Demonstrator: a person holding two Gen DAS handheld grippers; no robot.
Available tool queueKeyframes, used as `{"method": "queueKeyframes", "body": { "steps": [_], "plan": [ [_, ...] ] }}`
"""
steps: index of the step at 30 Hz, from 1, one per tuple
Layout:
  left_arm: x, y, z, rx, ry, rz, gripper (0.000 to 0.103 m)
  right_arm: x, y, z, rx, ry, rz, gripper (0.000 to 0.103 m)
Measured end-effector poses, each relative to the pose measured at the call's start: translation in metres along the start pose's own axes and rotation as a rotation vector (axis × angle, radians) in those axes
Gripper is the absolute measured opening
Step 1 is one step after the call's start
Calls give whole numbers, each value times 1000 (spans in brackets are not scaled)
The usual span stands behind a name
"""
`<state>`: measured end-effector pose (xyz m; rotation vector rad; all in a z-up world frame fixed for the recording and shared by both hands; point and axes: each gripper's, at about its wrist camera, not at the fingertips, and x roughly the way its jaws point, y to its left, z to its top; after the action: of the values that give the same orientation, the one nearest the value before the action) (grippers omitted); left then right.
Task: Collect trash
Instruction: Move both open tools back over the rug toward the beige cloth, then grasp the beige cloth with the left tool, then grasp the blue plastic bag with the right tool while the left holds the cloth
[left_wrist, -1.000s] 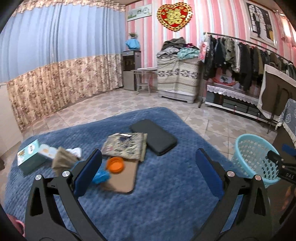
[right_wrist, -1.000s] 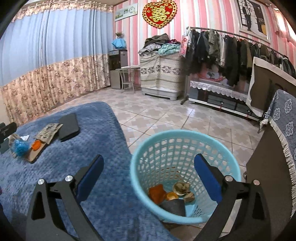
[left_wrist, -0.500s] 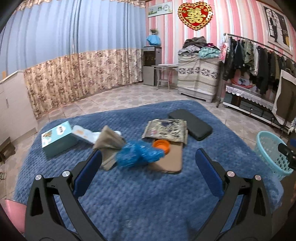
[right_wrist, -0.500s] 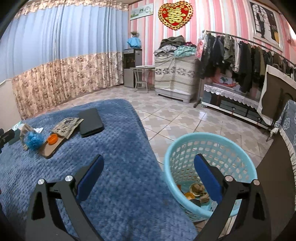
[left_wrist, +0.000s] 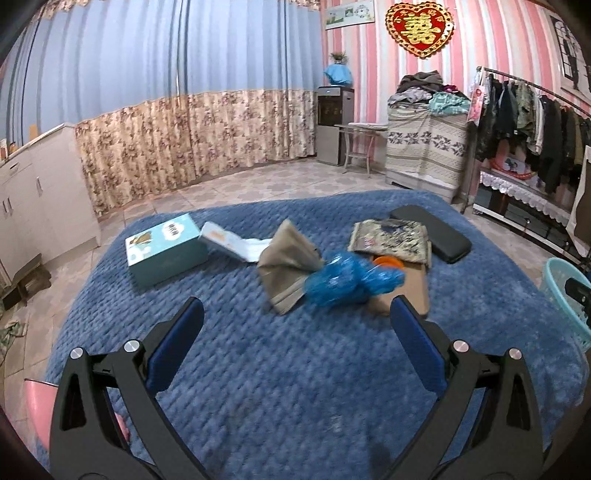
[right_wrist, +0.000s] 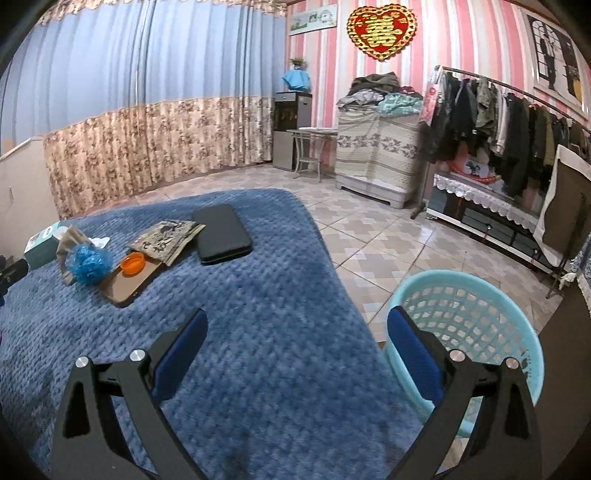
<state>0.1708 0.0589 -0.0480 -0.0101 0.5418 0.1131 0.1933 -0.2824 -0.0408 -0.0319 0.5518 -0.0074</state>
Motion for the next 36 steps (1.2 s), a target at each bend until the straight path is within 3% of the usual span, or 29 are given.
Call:
{"method": "queueKeyframes", "body": {
  "steps": [9, 12, 16, 20, 23, 25, 28, 33, 36],
  "plan": [
    [25, 25, -6, -32, 45, 21, 97, 22, 30, -7, -47, 33, 39, 96],
    [35, 27, 1, -25, 22, 17, 97, 30, 38, -10, -60, 51, 49, 96],
    [64, 29, 16, -12, 42, -13, 84, 37, 42, -14, -66, 71, 56, 96],
    [102, 32, 25, -35, 86, -62, 80, 39, 44, -13, -77, 86, 48, 96],
    [123, 27, 27, -13, 125, -102, 64, 41, 45, -13, -78, 90, 50, 96],
    [127, 23, 26, -4, 153, -141, 35, 43, 48, -12, -85, 92, 49, 96],
    [119, 21, 22, 15, 141, -162, 16, 46, 56, -10, -90, 95, 60, 96],
    [91, 35, 17, 22, 88, -126, 11, 50, 80, -5, -120, 88, 101, 96],
    [72, 50, 14, 25, 72, -55, 11, 52, 102, 1, -151, 82, 137, 96]
  ]
}}
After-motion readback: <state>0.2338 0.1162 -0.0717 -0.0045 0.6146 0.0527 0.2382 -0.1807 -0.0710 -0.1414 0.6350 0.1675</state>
